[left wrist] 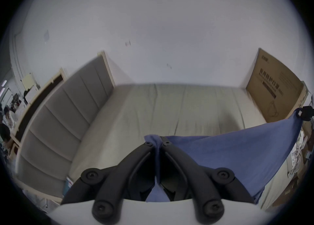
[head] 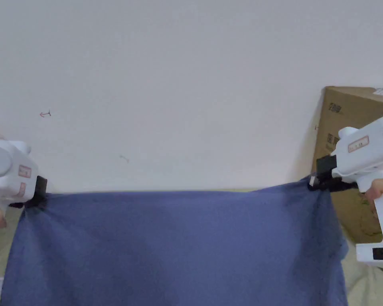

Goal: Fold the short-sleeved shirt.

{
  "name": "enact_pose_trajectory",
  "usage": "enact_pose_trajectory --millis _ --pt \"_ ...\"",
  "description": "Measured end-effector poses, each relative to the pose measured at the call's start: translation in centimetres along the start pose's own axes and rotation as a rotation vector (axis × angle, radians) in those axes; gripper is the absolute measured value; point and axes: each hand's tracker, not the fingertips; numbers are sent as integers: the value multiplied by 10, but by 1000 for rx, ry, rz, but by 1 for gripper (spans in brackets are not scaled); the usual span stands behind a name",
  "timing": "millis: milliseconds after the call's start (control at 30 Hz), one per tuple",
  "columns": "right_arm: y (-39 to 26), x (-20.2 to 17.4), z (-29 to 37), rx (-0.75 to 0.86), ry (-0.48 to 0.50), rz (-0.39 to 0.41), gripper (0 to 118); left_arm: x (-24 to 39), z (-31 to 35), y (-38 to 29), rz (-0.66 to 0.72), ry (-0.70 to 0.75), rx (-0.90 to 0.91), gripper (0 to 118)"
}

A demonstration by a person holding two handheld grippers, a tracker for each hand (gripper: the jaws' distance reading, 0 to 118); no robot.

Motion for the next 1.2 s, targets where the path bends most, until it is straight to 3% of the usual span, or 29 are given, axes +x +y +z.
enact_pose_trajectory --millis 300,467,700,767,867,933,1200 --pt "133 -66 64 160 -12 -144 3 19 38 142 -110 138 140 2" --pt "188 -94 94 244 -52 -87 3 21 50 199 -52 203 206 2" --pt "217 -113 133 344 -57 -77 3 17 80 237 -13 245 292 2" --pt "212 -116 133 357 -72 -42 3 16 84 233 24 227 336 2" --pt "201 -110 116 316 -59 -4 3 20 61 216 -52 293 267 2" --pt "181 -104 94 278 -64 -33 3 24 36 192 -54 288 233 2" --pt "77 -54 -81 -42 -172 -52 3 49 -131 35 -42 241 -96 2"
